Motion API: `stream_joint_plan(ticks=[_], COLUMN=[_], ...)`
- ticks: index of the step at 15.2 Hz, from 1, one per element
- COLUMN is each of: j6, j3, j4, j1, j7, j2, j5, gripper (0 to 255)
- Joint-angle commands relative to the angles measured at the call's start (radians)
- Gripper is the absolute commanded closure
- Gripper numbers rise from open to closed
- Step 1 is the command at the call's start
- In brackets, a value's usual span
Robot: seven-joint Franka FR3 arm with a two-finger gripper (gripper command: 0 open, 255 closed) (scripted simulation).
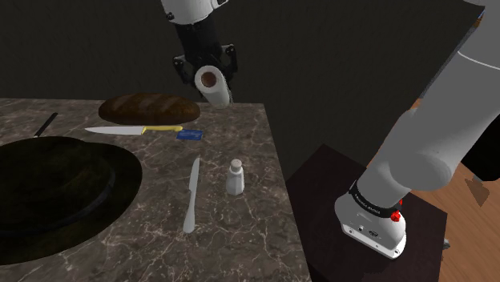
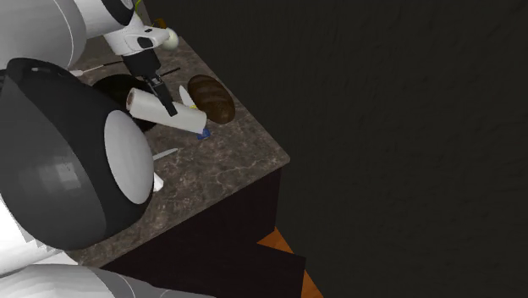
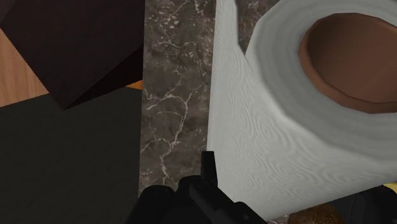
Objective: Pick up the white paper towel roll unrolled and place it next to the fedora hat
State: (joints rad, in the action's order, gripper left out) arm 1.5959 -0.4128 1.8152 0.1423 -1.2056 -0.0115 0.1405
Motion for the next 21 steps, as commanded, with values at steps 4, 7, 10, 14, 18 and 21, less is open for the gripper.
stream_joint_plan(ticks=[4, 7, 10, 14, 18, 21], j6=[-0.019, -0.035, -0.053, -0.081, -0.116, -0.153], j3=[-0.062, -0.099, -0.135, -0.179, -0.214, -0.235], j4=[-0.026, -0.059, -0.102, -0.179, -0.28, -0.384], j1=[0.061, 0.101, 0.143, 0.207, 0.286, 0.363], j7=[-0.122, -0.198, -0.277, -0.385, -0.494, -0.58], j2=[0.026, 0.055, 0.094, 0.165, 0.255, 0.343], j5=[-0.016, -0.019, -0.016, 0.0, 0.03, 0.063], gripper=[255, 255, 255, 255, 255, 255])
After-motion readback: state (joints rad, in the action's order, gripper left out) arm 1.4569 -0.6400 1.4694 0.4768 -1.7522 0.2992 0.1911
